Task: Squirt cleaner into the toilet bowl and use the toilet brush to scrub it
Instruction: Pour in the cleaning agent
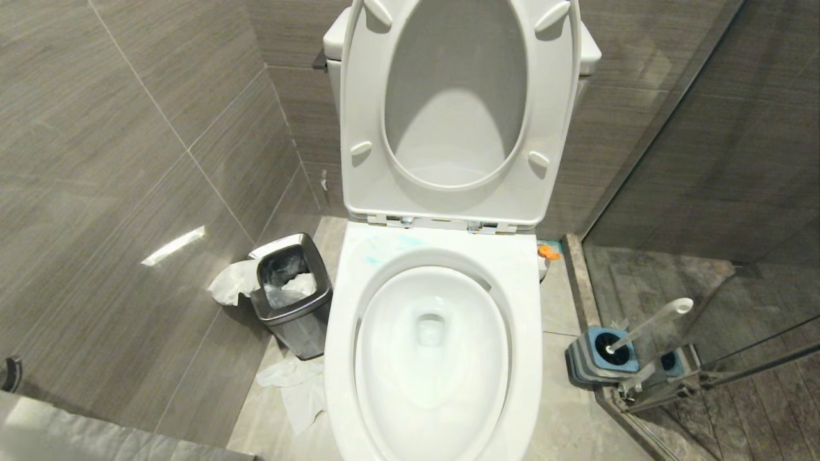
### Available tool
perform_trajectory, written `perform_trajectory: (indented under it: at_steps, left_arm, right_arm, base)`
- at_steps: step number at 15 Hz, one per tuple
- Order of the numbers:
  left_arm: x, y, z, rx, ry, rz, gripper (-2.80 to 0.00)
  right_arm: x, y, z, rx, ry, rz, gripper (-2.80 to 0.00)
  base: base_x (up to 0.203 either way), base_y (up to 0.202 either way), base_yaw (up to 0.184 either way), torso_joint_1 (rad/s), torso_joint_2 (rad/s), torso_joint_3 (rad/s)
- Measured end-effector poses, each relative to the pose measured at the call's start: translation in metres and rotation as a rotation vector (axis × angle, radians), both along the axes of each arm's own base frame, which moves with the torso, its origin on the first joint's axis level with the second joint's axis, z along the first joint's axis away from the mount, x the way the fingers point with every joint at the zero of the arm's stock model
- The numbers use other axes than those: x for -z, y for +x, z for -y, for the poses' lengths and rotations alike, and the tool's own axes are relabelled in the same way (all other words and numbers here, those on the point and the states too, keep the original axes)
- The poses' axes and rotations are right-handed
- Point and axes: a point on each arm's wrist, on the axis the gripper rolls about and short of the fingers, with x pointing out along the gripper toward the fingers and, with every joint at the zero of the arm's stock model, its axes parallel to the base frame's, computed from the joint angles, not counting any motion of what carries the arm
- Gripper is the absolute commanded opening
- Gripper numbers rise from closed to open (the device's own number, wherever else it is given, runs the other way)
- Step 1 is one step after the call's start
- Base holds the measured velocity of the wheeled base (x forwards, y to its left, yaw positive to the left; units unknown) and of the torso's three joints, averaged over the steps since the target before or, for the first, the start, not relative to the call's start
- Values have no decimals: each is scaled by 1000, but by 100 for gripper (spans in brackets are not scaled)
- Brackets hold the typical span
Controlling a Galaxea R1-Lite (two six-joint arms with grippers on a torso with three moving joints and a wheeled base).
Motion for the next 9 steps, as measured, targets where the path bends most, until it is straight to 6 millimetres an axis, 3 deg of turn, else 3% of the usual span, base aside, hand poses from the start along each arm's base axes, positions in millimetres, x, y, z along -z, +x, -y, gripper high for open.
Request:
perform_trajectory:
  at_steps: [4, 9]
  left_arm:
    - [25, -59, -6, -53, -13, 17, -280]
    - [76, -115, -5, -106, -9, -19, -280]
  right_arm:
    - [0, 0, 0, 0, 0, -2, -280]
    - [0, 0, 0, 0, 0, -2, -280]
  base:
    - [0, 0, 0, 0, 0, 0]
    - [0, 0, 0, 0, 0, 0]
